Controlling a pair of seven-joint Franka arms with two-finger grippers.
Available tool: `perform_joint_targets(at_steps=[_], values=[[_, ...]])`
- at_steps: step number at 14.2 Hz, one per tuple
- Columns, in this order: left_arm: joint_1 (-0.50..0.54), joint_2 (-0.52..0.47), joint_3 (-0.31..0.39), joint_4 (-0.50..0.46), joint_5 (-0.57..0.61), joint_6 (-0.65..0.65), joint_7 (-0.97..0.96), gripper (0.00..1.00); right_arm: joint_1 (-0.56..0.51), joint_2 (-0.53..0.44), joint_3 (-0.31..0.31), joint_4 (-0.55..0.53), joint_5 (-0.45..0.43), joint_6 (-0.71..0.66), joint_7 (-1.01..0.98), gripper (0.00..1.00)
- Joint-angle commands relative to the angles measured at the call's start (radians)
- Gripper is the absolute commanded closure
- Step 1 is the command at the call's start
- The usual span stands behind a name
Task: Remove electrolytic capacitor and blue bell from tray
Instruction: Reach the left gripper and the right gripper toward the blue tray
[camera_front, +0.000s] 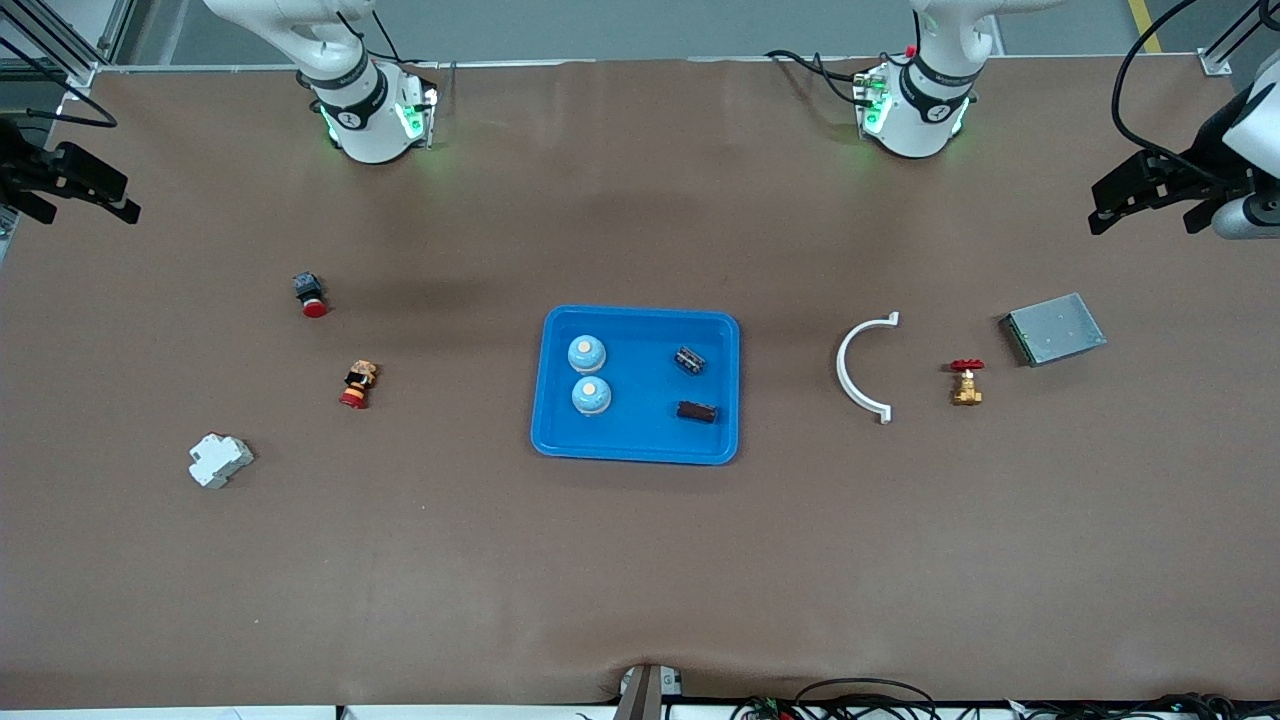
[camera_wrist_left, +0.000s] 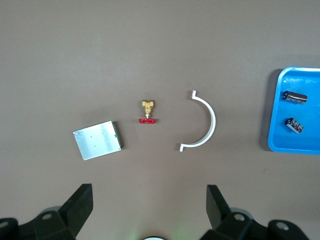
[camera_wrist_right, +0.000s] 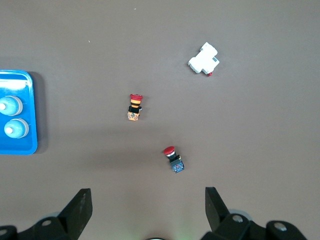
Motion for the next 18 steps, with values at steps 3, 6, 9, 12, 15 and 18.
perform_joint_targets(at_steps=[3, 6, 9, 12, 15, 18], values=[[0.002, 0.003, -0.001, 0.019, 0.007, -0.016, 0.003, 0.0, -0.016, 0.004, 0.015, 0.014, -0.016, -0.015, 0.01, 0.0], [-0.002, 0.034, -0.009, 0.016, 0.052, -0.016, 0.017, 0.0, -0.014, 0.006, 0.015, 0.023, -0.016, -0.012, 0.01, 0.0], [-0.027, 0.065, -0.036, -0.006, 0.047, 0.014, -0.008, 0.0, 0.009, 0.006, 0.018, 0.034, -0.001, -0.008, 0.013, 0.0], [-0.045, 0.111, -0.065, -0.013, 0.033, 0.014, -0.054, 0.0, 0.061, 0.004, 0.02, 0.046, 0.001, -0.004, 0.013, 0.0], [-0.074, 0.154, -0.108, -0.012, 0.029, 0.025, -0.204, 0.0, 0.131, 0.004, 0.02, 0.063, 0.004, -0.011, 0.106, 0.0], [-0.105, 0.187, -0.144, -0.015, 0.032, 0.057, -0.345, 0.0, 0.256, 0.004, 0.02, 0.065, 0.004, -0.011, 0.33, 0.0]])
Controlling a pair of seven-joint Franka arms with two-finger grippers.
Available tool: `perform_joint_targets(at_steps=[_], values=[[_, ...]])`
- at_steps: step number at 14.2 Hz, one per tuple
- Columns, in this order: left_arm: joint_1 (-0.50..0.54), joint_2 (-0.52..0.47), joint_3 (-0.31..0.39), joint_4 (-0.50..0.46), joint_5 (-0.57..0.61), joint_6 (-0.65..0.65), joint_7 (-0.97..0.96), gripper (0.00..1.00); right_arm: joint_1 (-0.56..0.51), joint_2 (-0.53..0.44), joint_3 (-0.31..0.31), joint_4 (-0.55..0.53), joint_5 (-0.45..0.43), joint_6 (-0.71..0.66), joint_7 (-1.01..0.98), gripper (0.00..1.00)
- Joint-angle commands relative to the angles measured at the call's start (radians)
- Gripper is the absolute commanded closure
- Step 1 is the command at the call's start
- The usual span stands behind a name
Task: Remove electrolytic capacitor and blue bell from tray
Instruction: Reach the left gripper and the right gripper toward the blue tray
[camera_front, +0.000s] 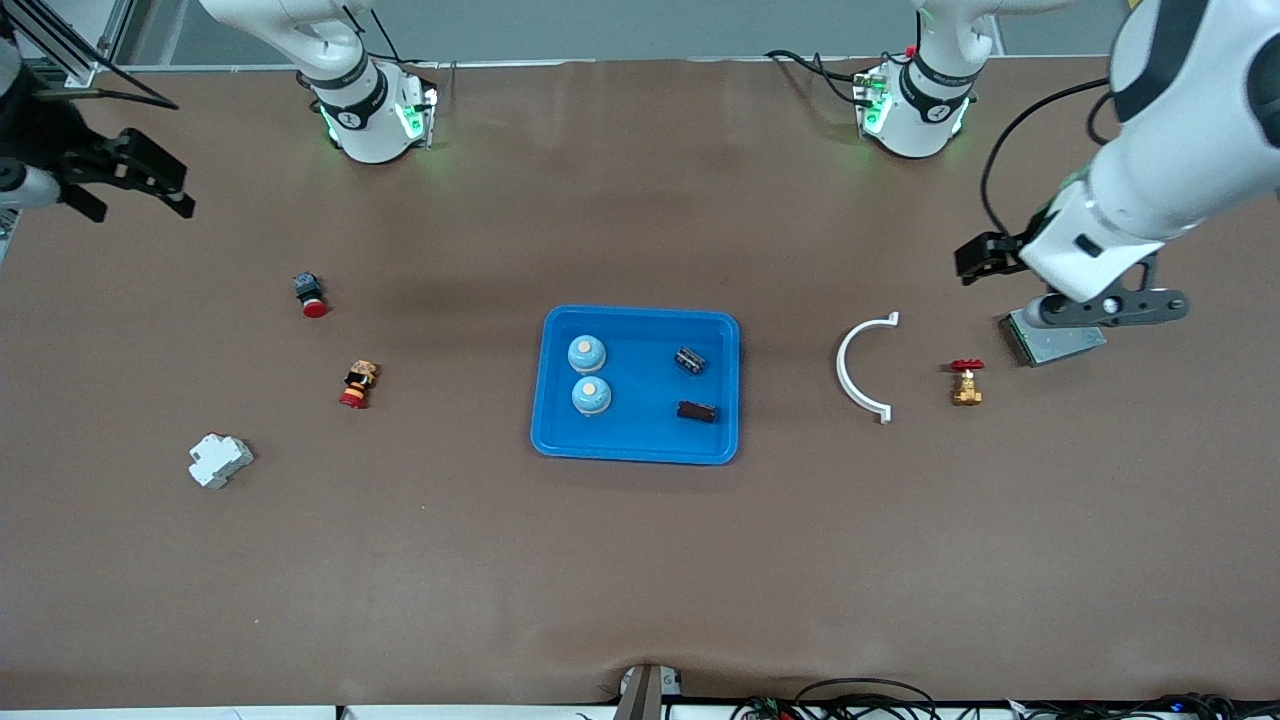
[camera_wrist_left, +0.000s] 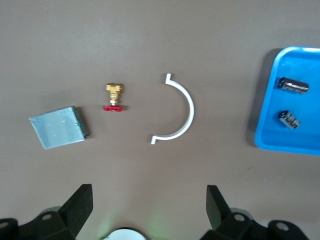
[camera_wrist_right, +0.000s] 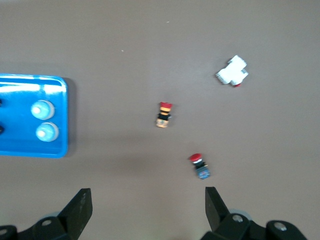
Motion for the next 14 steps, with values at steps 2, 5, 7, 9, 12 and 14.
perform_joint_targets(at_steps=[2, 5, 7, 9, 12, 14], values=[[-0.065, 0.03, -0.012, -0.015, 0.011, 0.055, -0.145, 0.0, 0.181, 0.006, -0.007, 0.021, -0.003, 0.004, 0.26, 0.0], [-0.128, 0.041, -0.012, -0.046, 0.015, 0.121, -0.302, 0.0, 0.275, 0.073, -0.007, 0.075, -0.001, 0.03, 0.383, 0.0], [-0.168, 0.084, -0.012, -0.048, 0.016, 0.147, -0.411, 0.0, 0.319, 0.15, -0.007, 0.114, -0.001, 0.03, 0.383, 0.0], [-0.226, 0.145, -0.012, -0.049, 0.014, 0.199, -0.547, 0.0, 0.367, 0.226, -0.007, 0.119, -0.001, 0.031, 0.382, 0.0], [-0.306, 0.263, -0.012, -0.049, 0.014, 0.308, -0.762, 0.0, 0.452, 0.363, -0.007, 0.139, -0.007, 0.077, 0.369, 0.0], [-0.35, 0.332, -0.01, -0.049, 0.021, 0.389, -0.857, 0.15, 0.485, 0.427, -0.007, 0.137, -0.001, 0.192, 0.369, 0.0]])
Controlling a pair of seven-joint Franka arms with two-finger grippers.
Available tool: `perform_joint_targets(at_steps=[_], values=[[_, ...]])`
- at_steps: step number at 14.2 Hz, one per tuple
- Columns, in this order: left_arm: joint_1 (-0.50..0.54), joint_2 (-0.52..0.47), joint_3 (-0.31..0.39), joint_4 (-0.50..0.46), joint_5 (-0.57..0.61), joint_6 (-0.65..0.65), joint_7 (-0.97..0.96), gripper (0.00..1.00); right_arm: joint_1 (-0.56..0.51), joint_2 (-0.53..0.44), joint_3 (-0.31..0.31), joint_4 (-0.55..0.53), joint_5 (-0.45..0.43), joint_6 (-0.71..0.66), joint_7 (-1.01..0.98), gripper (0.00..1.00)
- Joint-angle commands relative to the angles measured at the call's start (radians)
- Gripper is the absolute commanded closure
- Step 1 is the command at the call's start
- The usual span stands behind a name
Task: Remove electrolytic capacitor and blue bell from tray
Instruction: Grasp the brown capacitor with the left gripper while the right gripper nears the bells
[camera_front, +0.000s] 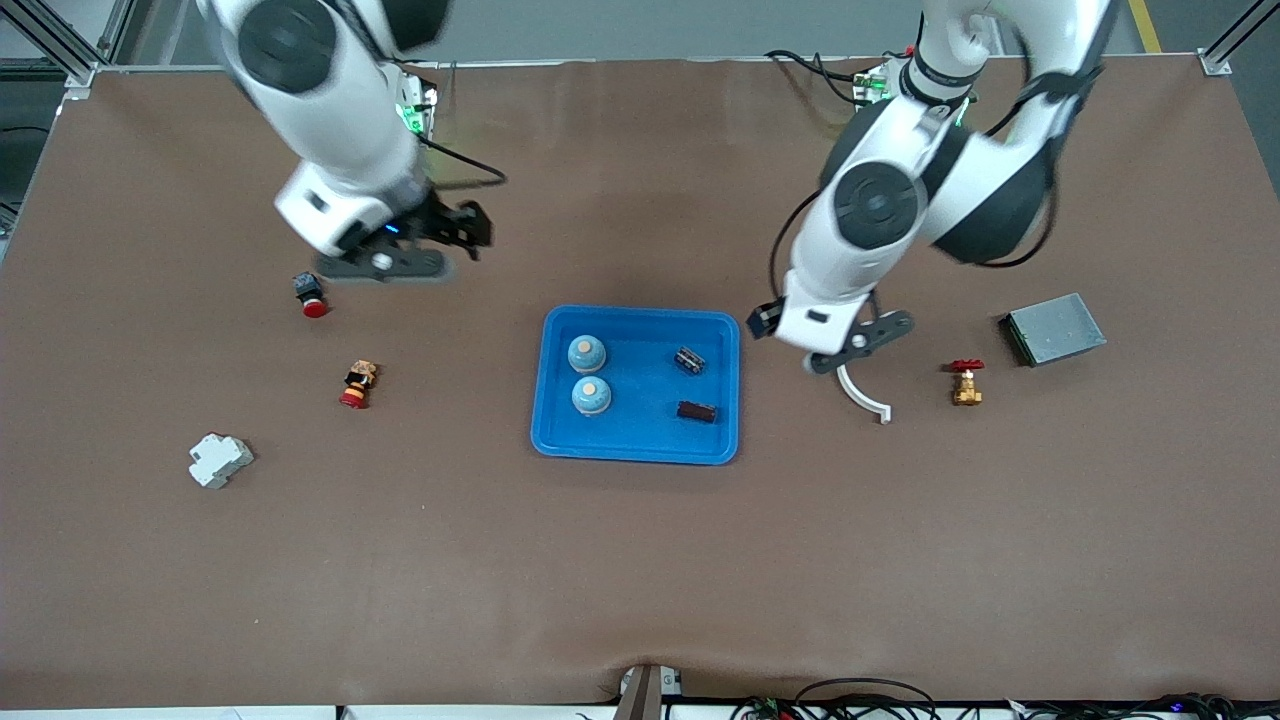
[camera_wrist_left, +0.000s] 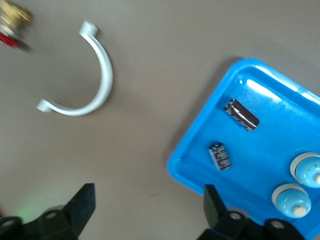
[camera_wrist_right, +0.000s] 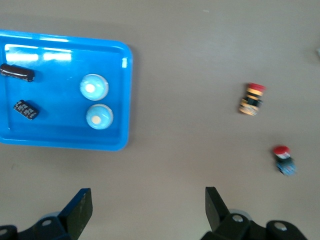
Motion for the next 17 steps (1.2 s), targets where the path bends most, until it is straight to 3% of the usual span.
perform_joint_targets(at_steps=[1, 5, 7, 9, 11, 16, 17], values=[[-0.052, 0.096, 0.005, 0.018, 0.022, 0.107, -0.132, 0.22, 0.035, 0.11, -0.013, 0.052, 0.001, 0.101, 0.002, 0.0], [-0.109, 0.197, 0.007, 0.02, 0.022, 0.248, -0.312, 0.25, 0.037, 0.155, -0.011, 0.054, 0.034, 0.179, -0.004, 0.0], [-0.135, 0.246, 0.007, 0.021, 0.022, 0.273, -0.405, 0.33, -0.032, 0.155, -0.016, 0.059, 0.195, 0.176, -0.123, 0.0], [-0.158, 0.275, 0.01, 0.015, 0.022, 0.274, -0.455, 0.36, -0.077, 0.186, -0.016, 0.056, 0.269, 0.156, -0.34, 0.0], [-0.164, 0.311, 0.015, 0.016, 0.043, 0.326, -0.478, 0.36, -0.085, 0.19, -0.018, 0.046, 0.271, 0.098, -0.429, 0.0], [-0.158, 0.364, 0.015, 0.013, 0.133, 0.426, -0.596, 0.4, -0.088, 0.196, -0.019, 0.049, 0.225, 0.059, -0.423, 0.0], [-0.159, 0.364, 0.015, 0.012, 0.134, 0.432, -0.596, 0.46, -0.104, 0.196, -0.021, 0.055, 0.232, 0.06, -0.429, 0.0]])
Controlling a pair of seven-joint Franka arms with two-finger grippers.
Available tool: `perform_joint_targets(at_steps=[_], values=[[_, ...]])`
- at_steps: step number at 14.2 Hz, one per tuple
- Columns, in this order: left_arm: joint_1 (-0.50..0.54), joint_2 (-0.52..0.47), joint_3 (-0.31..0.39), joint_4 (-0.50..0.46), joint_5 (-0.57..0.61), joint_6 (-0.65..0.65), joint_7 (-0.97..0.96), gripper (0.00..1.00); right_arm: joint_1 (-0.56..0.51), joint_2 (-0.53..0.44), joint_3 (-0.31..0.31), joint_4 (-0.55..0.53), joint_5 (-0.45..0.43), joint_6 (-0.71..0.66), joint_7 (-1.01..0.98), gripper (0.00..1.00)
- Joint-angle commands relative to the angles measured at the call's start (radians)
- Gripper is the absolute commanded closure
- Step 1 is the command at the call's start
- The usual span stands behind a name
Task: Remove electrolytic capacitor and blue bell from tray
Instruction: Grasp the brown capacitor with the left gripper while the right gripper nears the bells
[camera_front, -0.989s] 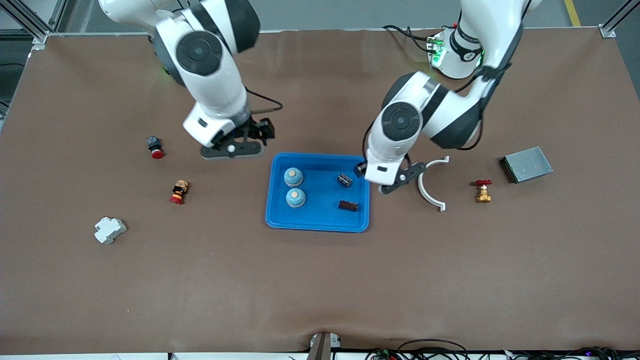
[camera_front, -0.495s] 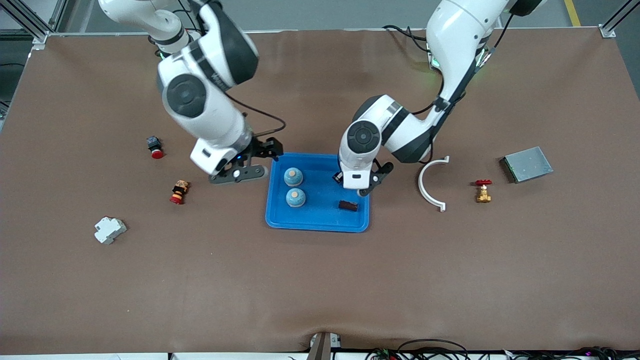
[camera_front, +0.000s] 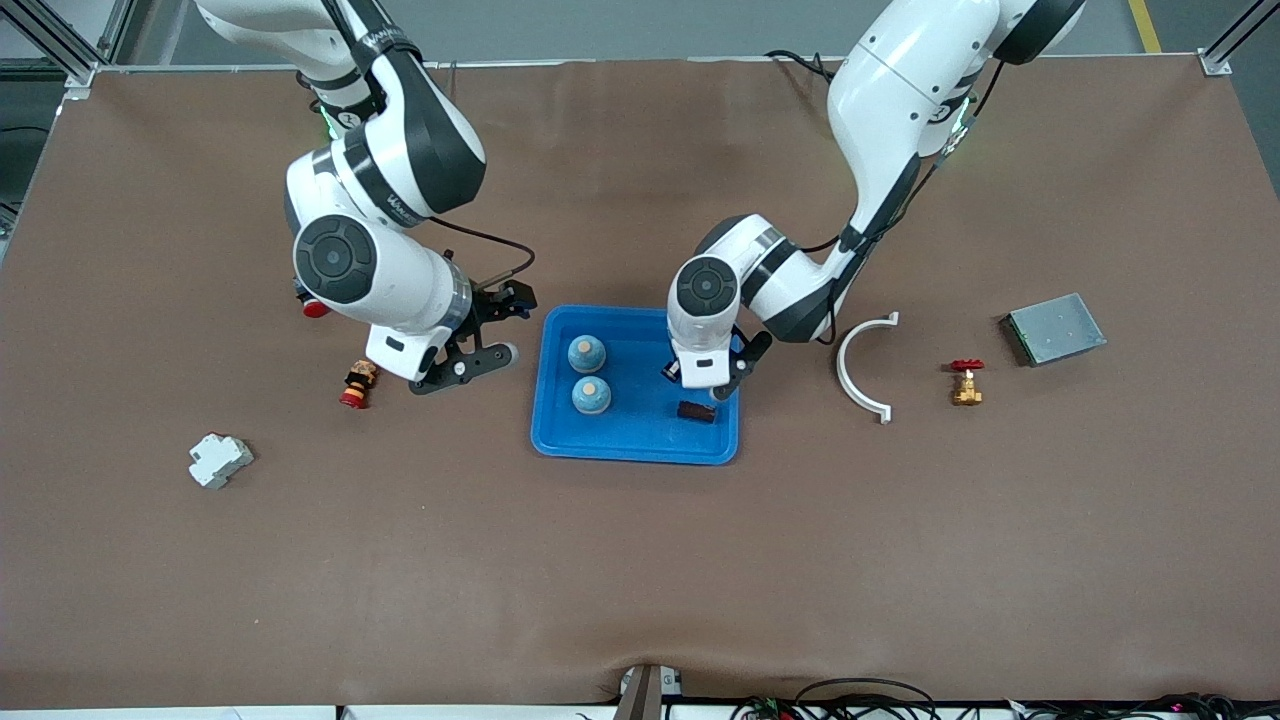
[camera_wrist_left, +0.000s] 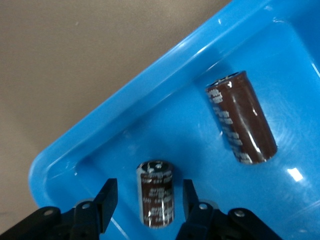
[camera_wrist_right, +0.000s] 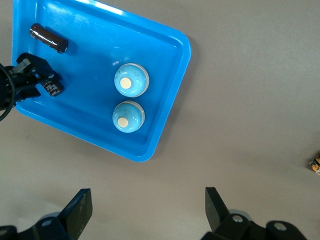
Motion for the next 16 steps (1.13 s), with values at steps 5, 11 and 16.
perform_joint_targets(at_steps=[5, 11, 16], values=[[0.003, -0.033, 0.005, -0.015, 0.025, 0.003, -0.031, 1.0, -0.058, 0.002, 0.002, 0.025, -0.027, -0.008, -0.016, 0.0], [0.106, -0.278, 0.002, -0.012, 0.031, -0.242, 0.041, 1.0, -0.053, 0.003, 0.003, 0.014, -0.048, 0.015, 0.05, 0.0], [0.262, -0.403, -0.001, -0.09, 0.033, -0.371, 0.205, 1.0, 0.069, 0.005, 0.003, -0.036, -0.063, 0.185, 0.456, 0.0]])
